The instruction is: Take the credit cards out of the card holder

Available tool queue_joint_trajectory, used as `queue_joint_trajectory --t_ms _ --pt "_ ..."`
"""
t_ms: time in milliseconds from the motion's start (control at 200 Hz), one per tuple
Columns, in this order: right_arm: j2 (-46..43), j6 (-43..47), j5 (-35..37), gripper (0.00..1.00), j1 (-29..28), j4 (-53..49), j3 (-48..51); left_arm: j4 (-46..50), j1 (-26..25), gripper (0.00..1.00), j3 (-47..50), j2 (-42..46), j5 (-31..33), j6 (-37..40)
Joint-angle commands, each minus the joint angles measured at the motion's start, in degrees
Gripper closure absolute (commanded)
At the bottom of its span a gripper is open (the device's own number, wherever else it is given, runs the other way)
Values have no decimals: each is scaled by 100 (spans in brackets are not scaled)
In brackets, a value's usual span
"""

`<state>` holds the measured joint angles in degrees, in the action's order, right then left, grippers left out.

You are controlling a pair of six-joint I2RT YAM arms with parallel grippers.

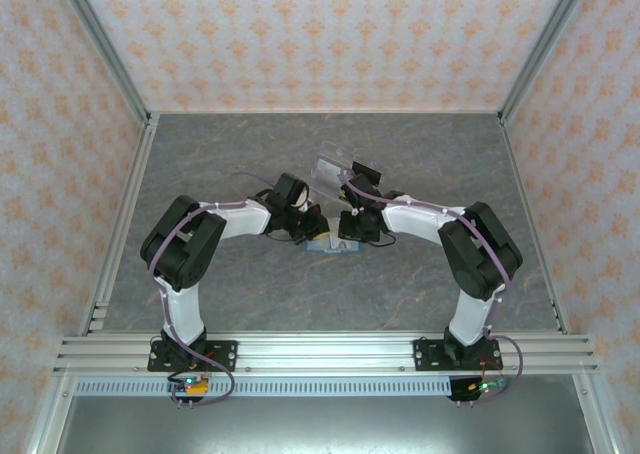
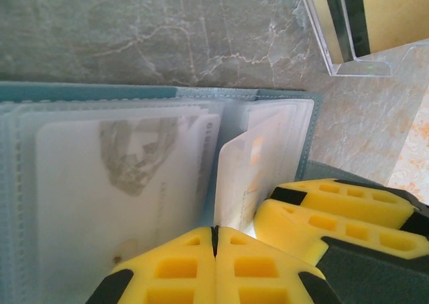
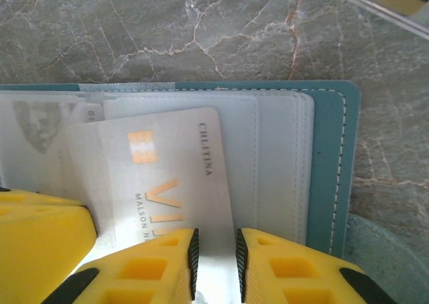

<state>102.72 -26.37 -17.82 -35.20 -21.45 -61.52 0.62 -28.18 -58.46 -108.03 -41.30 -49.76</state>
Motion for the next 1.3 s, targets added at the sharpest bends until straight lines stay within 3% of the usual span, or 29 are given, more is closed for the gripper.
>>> queue_joint_trajectory --t_ms 0,270,400,761,861,1076,1291 --pt "-12 -68 226 75 22 -121 90 239 162 100 148 383 66 295" --pt "-483 -36 -38 76 22 173 158 363 337 100 277 653 63 441" --pt "-631 44 -368 69 18 382 128 331 336 100 267 609 61 428" --pt "173 38 -493 65 18 97 -332 227 331 100 300 542 26 357" --pt "273 55 -584 71 22 92 -343 -68 336 100 368 474 -128 213" --pt "424 75 -700 74 22 108 -334 -488 289 84 395 258 -440 7" --pt "429 44 -729 74 22 174 -265 -433 250 80 278 188 -484 45"
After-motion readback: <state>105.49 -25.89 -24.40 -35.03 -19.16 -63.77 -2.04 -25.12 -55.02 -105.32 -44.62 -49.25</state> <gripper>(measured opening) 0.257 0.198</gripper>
